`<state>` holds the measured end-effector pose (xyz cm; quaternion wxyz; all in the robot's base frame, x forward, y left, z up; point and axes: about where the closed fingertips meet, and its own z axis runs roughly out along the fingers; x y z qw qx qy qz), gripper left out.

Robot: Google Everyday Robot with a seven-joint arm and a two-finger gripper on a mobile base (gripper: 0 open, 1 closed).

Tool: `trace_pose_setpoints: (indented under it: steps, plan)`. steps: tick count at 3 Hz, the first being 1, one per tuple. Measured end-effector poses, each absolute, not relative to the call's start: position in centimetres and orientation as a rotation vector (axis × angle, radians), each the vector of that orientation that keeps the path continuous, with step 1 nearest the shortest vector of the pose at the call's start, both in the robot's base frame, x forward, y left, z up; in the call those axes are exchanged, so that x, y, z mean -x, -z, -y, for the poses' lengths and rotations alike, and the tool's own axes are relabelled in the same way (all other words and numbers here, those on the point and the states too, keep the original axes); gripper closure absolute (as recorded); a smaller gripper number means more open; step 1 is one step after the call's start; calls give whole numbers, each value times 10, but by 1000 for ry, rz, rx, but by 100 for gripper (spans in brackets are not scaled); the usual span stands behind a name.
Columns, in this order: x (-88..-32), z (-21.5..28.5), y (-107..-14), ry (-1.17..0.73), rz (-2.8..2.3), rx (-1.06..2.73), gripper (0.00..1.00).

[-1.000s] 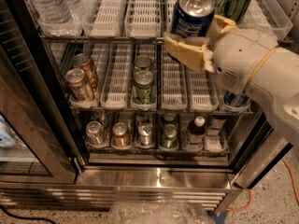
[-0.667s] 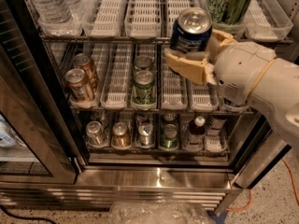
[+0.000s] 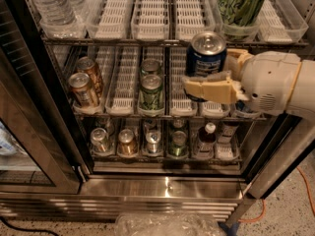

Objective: Pick pepsi can from top shelf of fridge

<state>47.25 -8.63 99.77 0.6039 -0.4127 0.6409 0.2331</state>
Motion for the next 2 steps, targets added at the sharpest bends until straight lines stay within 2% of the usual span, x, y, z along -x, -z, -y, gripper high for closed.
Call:
trace_pose_setpoints:
  steps: [1,2]
  plan:
    - [-451,92,-996,-661,-1520,1021,100]
    - [-440,86,-995,-699,-1517,1056,100]
